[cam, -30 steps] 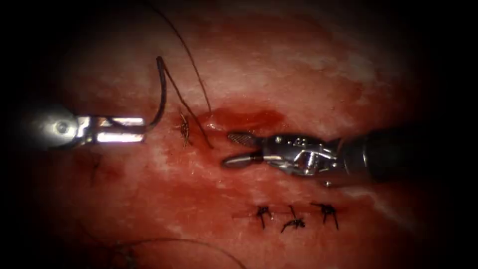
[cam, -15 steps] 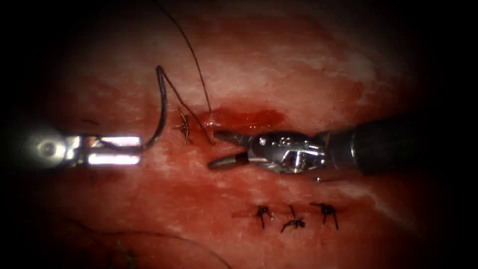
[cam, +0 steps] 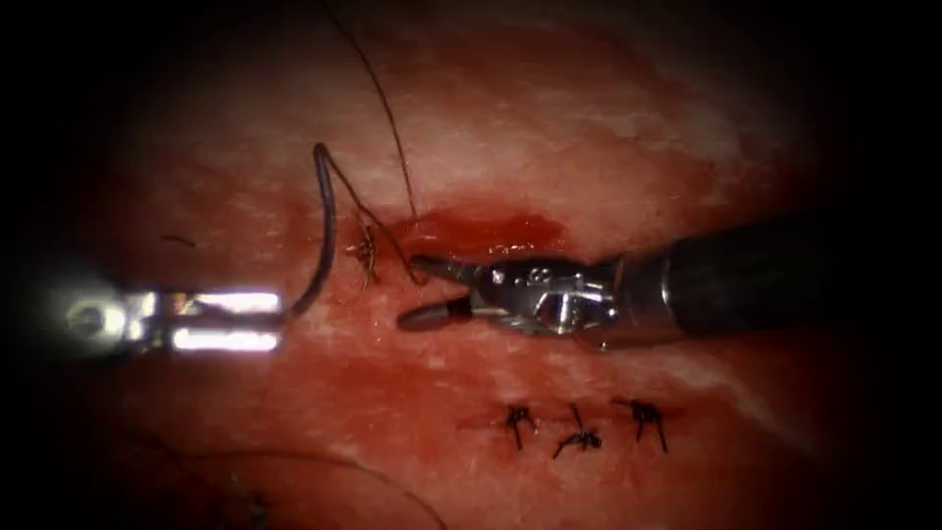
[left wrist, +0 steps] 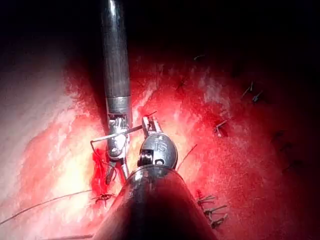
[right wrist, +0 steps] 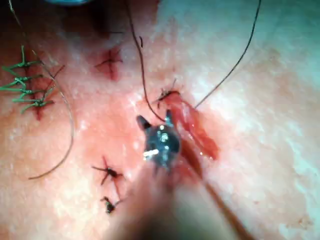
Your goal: Wound Closure
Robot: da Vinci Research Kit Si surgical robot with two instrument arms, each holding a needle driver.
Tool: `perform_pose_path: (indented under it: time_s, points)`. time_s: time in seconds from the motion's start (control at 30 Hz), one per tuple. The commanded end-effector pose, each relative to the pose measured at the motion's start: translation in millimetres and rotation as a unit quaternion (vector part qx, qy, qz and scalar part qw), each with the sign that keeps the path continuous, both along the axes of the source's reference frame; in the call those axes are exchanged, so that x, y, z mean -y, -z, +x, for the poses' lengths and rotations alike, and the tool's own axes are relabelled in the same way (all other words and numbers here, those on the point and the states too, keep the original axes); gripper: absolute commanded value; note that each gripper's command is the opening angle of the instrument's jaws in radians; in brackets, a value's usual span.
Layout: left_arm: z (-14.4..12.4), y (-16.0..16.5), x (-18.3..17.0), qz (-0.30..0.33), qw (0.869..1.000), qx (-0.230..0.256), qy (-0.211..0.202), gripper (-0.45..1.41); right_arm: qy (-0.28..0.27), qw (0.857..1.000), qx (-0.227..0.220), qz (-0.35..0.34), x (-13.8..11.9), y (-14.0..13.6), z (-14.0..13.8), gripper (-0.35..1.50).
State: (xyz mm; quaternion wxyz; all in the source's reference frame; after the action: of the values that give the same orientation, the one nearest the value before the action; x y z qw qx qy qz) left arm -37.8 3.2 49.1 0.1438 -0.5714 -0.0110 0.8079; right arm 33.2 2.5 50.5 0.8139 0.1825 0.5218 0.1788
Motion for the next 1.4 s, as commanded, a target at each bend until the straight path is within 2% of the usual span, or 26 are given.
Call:
perform_pose_path:
  time_s: [0.03,0.1,0.2,0.4,0.47,0.5,0.6,0.9,1.07,1.1,1.17,1.23,1.3,1.4]
  points:
    - [-0.4,-0.5,0.6,0.001,1.000,0.000,0.000,-0.45,0.008,1.000,0.009,0.001,0.9,-1.3,0.1,0.41]
    - [-0.4,-0.5,0.5,0.002,1.000,0.000,0.000,-0.45,0.010,1.000,0.013,0.001,1.1,-1.8,-0.1,0.26]
    - [-0.4,-0.5,0.5,0.002,1.000,0.000,0.000,-0.45,0.010,1.000,0.013,0.002,1.1,-2.3,-0.4,-0.35]
    - [0.2,-0.3,0.2,0.001,1.000,0.007,0.003,-0.45,-0.002,1.000,0.016,0.019,0.2,-0.2,-0.8,-0.35]
    - [0.8,-0.5,0.1,0.000,1.000,0.009,0.006,-0.45,-0.004,1.000,0.014,0.025,0.2,1.6,-0.8,-0.35]
    - [1.4,-1.0,-0.2,-0.002,1.000,0.007,0.011,-0.45,-0.003,0.999,0.011,0.032,0.8,3.1,-0.7,-0.35]
    - [2.6,-2.1,-0.7,-0.005,1.000,-0.002,0.019,-0.45,0.005,0.999,0.005,0.047,2.0,5.5,-0.5,-0.35]
    - [8.0,-8.8,-1.3,-0.014,0.998,-0.036,0.050,-0.45,0.029,0.995,-0.038,0.088,5.1,13.7,1.2,-0.35]
    - [9.7,-10.6,-1.3,-0.014,0.997,-0.043,0.066,-0.45,0.014,0.994,-0.063,0.088,4.8,14.6,2.2,-0.35]
    - [10.2,-10.9,-1.4,-0.016,0.996,-0.042,0.071,-0.45,0.012,0.995,-0.062,0.081,4.6,14.3,2.2,0.02]
    - [11.0,-11.3,-1.7,-0.018,0.996,-0.040,0.078,-0.45,-0.001,0.997,-0.053,0.060,4.1,13.6,2.0,0.56]
    - [12.5,-11.8,-2.1,-0.021,0.995,-0.039,0.087,-0.45,-0.026,0.999,-0.033,0.024,3.0,11.9,1.4,1.18]
    - [13.5,-12.1,-2.3,-0.023,0.994,-0.040,0.095,-0.45,-0.034,0.999,-0.025,0.005,2.2,10.6,0.9,1.31]
    - [14.9,-12.7,-2.5,-0.022,0.994,-0.043,0.103,-0.45,-0.035,0.999,-0.021,-0.014,1.5,8.8,0.1,1.31]
